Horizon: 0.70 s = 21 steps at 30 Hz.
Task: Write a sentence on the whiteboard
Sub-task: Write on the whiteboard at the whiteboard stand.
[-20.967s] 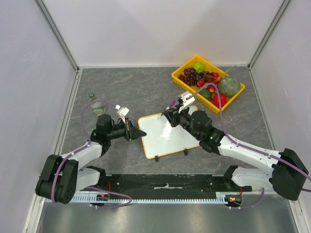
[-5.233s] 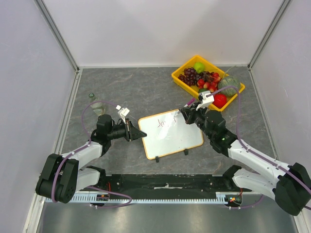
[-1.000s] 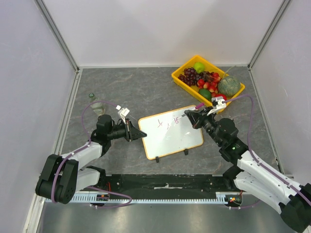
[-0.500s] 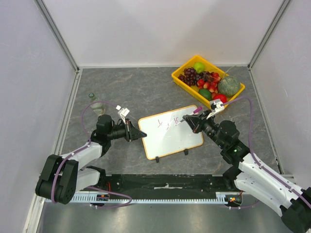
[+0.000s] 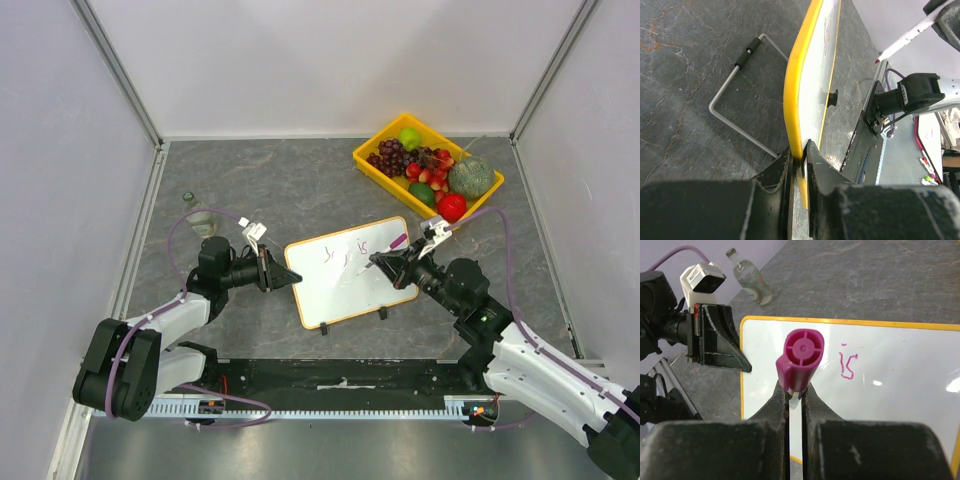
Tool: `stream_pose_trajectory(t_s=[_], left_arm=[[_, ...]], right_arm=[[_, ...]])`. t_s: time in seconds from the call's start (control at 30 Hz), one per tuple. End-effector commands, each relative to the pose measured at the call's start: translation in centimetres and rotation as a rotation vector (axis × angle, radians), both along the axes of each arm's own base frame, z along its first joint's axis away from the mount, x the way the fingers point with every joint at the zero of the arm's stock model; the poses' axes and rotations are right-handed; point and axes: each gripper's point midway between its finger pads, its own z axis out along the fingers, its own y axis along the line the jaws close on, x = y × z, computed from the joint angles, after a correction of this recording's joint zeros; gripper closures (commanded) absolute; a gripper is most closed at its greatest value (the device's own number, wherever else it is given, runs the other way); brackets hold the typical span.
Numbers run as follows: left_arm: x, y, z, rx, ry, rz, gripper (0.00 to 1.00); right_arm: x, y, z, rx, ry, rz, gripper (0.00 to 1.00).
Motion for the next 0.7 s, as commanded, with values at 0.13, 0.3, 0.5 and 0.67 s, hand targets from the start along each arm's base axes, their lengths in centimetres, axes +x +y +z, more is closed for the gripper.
stream_pose_trajectory(t_s=[0.13, 0.3, 0.5, 0.67], left_arm=[[0.6, 0.2, 0.5, 0.006, -0.069, 0.017, 0.98], [0.6, 0.2, 0.5, 0.006, -0.069, 0.017, 0.98], [0.6, 0.2, 0.5, 0.007, -0.069, 0.02, 0.98], [0.6, 0.2, 0.5, 0.006, -0.067, 0.02, 0.98]], right_arm=[[-0.5, 0.8, 0.7, -0.009, -0.046, 0.006, 1.0], [-0.5, 1.1, 0.8, -0.004, -0.04, 0.011, 1.0], [-0.6, 1.1, 1.2, -0.009, -0.051, 0.014, 1.0], [-0.5, 0.8, 1.7, -0.014, -0.067, -0.006, 1.0]])
